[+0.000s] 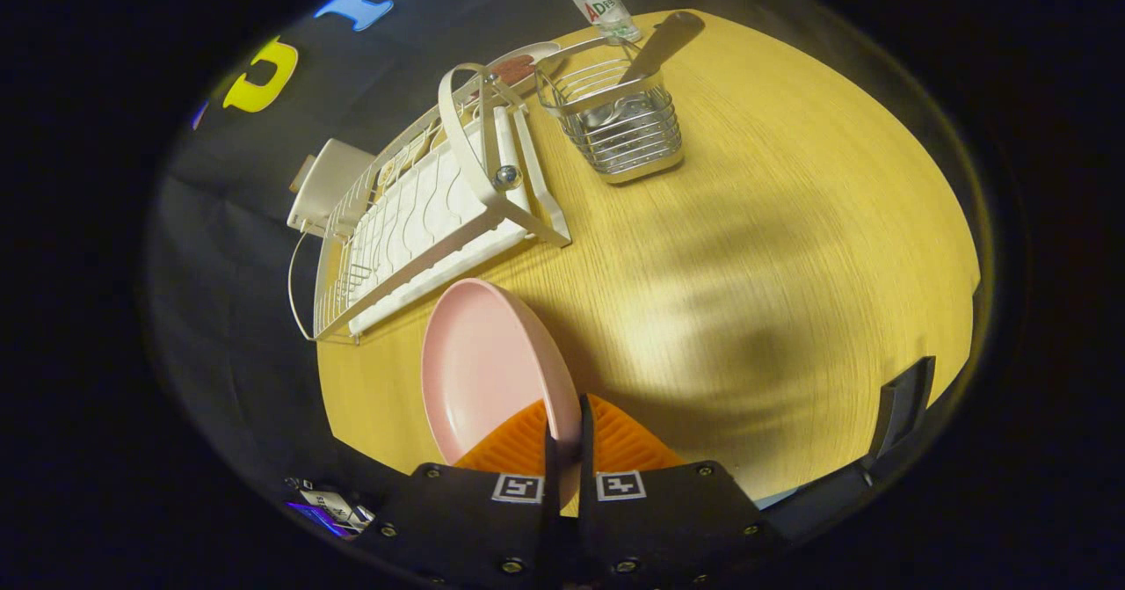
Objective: Take the plate from the dish rack, then take the spoon from the basket and place it into the plate.
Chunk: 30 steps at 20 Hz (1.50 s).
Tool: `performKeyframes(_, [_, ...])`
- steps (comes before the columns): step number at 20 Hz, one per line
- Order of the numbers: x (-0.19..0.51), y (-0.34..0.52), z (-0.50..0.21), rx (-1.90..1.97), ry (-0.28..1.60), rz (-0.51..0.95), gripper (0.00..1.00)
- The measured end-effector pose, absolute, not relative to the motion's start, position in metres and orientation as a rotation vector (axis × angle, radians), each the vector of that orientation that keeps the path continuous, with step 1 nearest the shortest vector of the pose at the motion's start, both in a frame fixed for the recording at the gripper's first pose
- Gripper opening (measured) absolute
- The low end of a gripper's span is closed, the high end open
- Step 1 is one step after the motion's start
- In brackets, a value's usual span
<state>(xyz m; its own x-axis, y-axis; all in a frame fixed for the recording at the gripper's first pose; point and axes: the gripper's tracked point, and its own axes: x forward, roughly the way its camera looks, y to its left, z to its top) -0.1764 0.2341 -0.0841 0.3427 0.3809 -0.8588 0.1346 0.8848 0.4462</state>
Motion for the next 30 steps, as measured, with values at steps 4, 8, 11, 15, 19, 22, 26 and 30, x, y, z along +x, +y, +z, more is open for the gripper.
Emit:
performKeyframes(4, [-0.169, 0.235, -0.096, 0.511, 1.176, 0.203, 0.15])
performKeyframes(8, [-0.156, 0.216, -0.067, 0.463, 1.004, 0.228, 0.47])
performKeyframes(11, [-0.136, 0.179, -0.033, 0.24, 0.709, 0.212, 0.53])
performKeyframes(15, [-0.126, 0.146, -0.008, 0.101, 0.48, 0.173, 0.53])
performKeyframes(19, [-0.112, 0.121, 0.014, 0.066, 0.265, 0.128, 0.53])
performKeyframes(22, [-0.093, 0.109, 0.016, 0.027, 0.163, 0.113, 0.52])
performKeyframes(26, [-0.056, 0.111, 0.007, 0.06, 0.105, 0.136, 0.52])
performKeyframes(30, [-0.022, 0.12, 0.005, 0.103, 0.058, 0.148, 0.52])
